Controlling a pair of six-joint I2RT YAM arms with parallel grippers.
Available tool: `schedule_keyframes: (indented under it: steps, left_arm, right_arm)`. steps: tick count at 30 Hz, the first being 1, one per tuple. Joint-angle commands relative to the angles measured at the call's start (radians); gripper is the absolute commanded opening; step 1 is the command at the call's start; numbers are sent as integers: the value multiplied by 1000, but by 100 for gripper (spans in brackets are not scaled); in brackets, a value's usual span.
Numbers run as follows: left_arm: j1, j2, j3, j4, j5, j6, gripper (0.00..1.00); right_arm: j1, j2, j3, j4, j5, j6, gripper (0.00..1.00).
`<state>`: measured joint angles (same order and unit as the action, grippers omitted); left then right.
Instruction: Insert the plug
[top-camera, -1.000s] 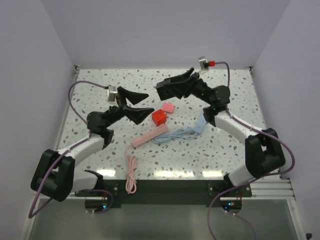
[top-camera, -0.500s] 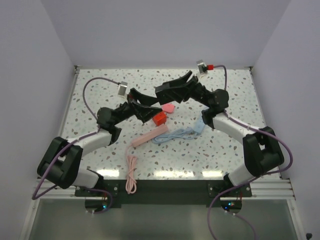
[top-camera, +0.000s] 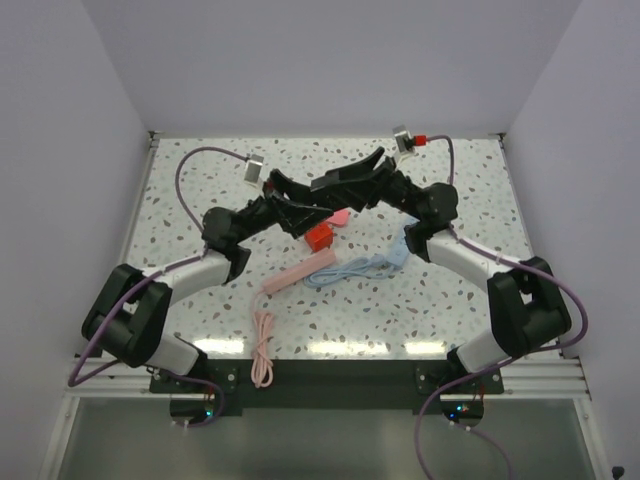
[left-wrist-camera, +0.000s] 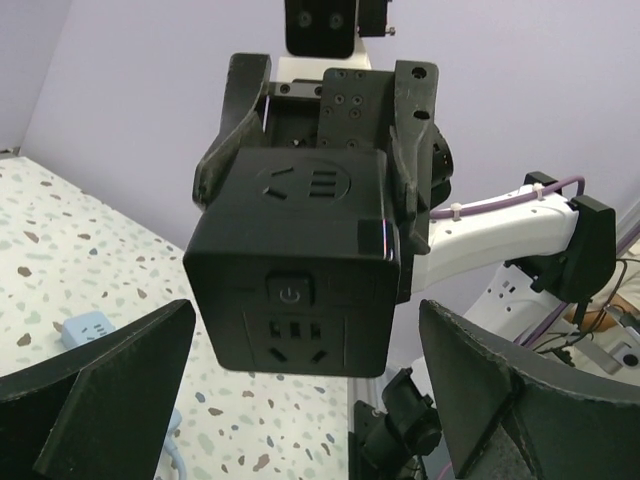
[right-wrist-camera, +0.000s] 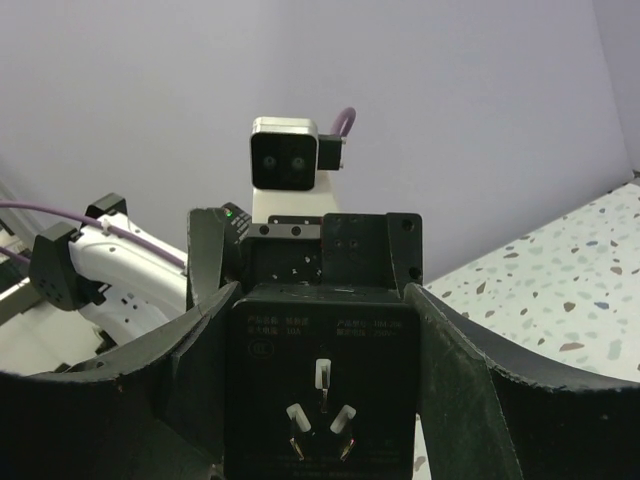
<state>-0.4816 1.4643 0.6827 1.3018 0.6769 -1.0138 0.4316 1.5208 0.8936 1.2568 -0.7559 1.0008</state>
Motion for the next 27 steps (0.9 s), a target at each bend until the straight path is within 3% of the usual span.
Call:
schedule_keyframes:
  steps: [1, 4, 10, 13, 17, 19, 20, 21, 22, 25, 26, 27]
  left_arm:
    - [-9, 13, 52, 432, -16, -11, 100]
    - [-11, 19, 57, 432, -17, -9, 100]
    - [-23, 36, 63, 433, 7, -11, 85]
    - [-31, 44, 70, 433, 21, -9, 69]
    - [-32, 68, 86, 436, 24, -19, 31]
    - [-32, 86, 100, 445, 35, -23, 22]
    - [-31, 91, 104, 445, 36, -25, 12]
    - [-31, 96, 107, 444, 42, -22, 8]
    - [-29, 103, 118, 430, 44, -19, 0]
    - [-17, 111, 136, 360, 62, 24, 0]
    - [-12, 113, 138, 338, 65, 55, 0]
    - [3, 113, 140, 317, 73, 72, 0]
  right_arm:
    - [7, -39, 2, 46, -3, -14, 0]
    - [7, -37, 2, 50, -8, -10, 0]
    - [9, -36, 4, 47, 1, -10, 0]
    - [9, -24, 10, 44, 6, -11, 0]
    - [9, -4, 11, 21, 18, -33, 0]
    - [10, -4, 8, -19, 26, -68, 2]
    - [9, -8, 8, -36, 35, -83, 4]
    - [9, -11, 5, -77, 39, -120, 10]
    - [9, -19, -4, -103, 46, -145, 28]
    - [9, -68, -25, -244, 101, -267, 62]
    - [9, -101, -31, -282, 118, -301, 82]
    - [7, -122, -36, -357, 157, -364, 91]
